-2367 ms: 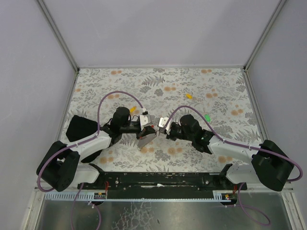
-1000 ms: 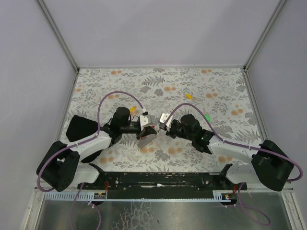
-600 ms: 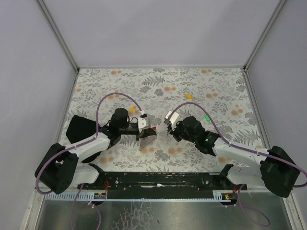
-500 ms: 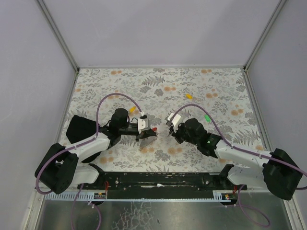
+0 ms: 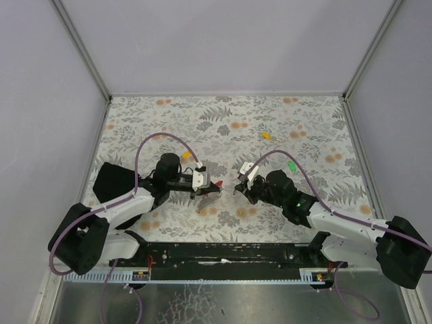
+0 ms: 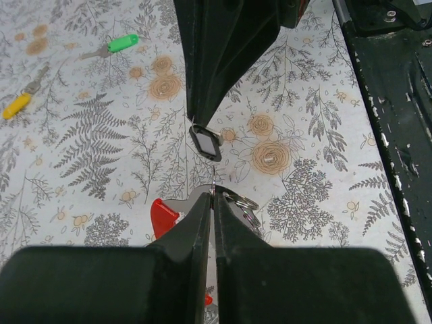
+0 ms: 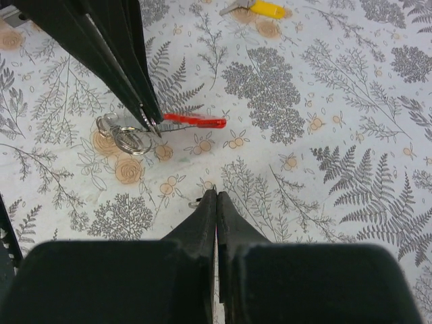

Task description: Put the keys on the keyring

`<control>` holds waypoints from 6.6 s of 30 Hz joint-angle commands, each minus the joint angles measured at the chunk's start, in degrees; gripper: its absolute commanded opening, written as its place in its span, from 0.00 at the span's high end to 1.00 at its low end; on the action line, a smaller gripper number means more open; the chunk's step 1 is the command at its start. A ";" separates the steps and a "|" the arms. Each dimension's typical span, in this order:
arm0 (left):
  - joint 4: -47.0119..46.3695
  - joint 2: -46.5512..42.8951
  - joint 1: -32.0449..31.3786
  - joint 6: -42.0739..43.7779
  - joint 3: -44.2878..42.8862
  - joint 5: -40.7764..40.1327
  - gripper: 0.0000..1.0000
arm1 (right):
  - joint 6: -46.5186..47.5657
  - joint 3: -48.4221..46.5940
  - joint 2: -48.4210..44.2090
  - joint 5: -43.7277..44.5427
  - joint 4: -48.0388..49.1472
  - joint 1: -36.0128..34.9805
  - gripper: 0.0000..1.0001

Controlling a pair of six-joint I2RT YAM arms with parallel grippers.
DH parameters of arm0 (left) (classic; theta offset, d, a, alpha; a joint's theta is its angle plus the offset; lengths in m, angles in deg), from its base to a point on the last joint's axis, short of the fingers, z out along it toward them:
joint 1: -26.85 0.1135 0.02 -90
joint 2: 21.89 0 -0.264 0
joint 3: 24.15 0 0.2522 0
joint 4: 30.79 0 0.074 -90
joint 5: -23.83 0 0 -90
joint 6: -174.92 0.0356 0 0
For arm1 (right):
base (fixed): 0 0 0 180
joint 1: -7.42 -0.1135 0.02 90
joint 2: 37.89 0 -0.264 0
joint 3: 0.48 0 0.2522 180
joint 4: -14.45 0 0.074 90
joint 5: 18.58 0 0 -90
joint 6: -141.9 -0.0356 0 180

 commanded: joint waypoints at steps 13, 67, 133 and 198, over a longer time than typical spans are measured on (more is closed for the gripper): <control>-6.86 -3.29 -0.09 0.24 2.51 -3.47 1.00 | -24.02 -14.90 2.15 16.67 -34.83 -0.16 1.00; -6.23 -1.90 -0.09 -3.40 1.40 -6.56 1.00 | -24.36 -13.70 16.19 25.81 -23.65 0.77 1.00; -6.91 -3.41 -0.10 -4.06 2.19 -7.55 1.00 | -7.97 -19.89 23.15 8.51 -12.19 4.88 0.57; -17.07 -4.49 7.10 -12.87 5.05 3.22 0.71 | 18.28 -13.59 14.12 -29.25 5.02 7.33 1.00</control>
